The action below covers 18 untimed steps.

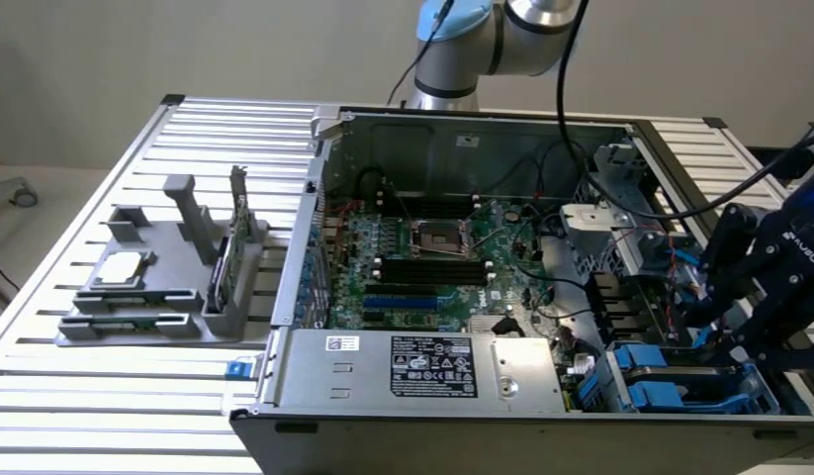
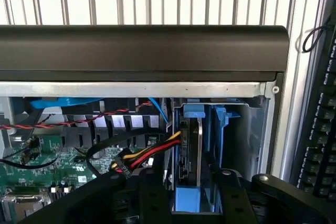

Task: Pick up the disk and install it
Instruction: 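Insert the first disk wire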

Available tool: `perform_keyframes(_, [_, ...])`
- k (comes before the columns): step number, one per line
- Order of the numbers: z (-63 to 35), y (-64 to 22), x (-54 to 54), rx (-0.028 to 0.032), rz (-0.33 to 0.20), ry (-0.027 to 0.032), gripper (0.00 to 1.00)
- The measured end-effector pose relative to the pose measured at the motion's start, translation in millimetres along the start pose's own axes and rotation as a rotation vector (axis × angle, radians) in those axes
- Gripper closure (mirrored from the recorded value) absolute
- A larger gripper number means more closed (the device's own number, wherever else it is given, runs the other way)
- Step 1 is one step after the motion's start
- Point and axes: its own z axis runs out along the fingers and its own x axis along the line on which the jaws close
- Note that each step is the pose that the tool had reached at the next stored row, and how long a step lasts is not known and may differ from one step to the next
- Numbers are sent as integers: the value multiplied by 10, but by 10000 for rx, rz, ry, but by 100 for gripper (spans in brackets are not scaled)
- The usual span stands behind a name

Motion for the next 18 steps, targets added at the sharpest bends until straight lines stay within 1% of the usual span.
perform_keyframes(1, [-22, -3, 0, 23, 0, 1, 58])
perform_keyframes(4, [-104, -15, -1, 79, -1, -4, 58])
perform_keyframes(7, [-212, -31, 0, 91, 0, -3, 58])
perform_keyframes(11, [-344, -50, 9, 92, 0, -3, 58])
perform_keyframes(13, [-369, -53, 11, 92, 0, -2, 58])
perform_keyframes(18, [-371, -68, 23, 93, -1, -4, 58])
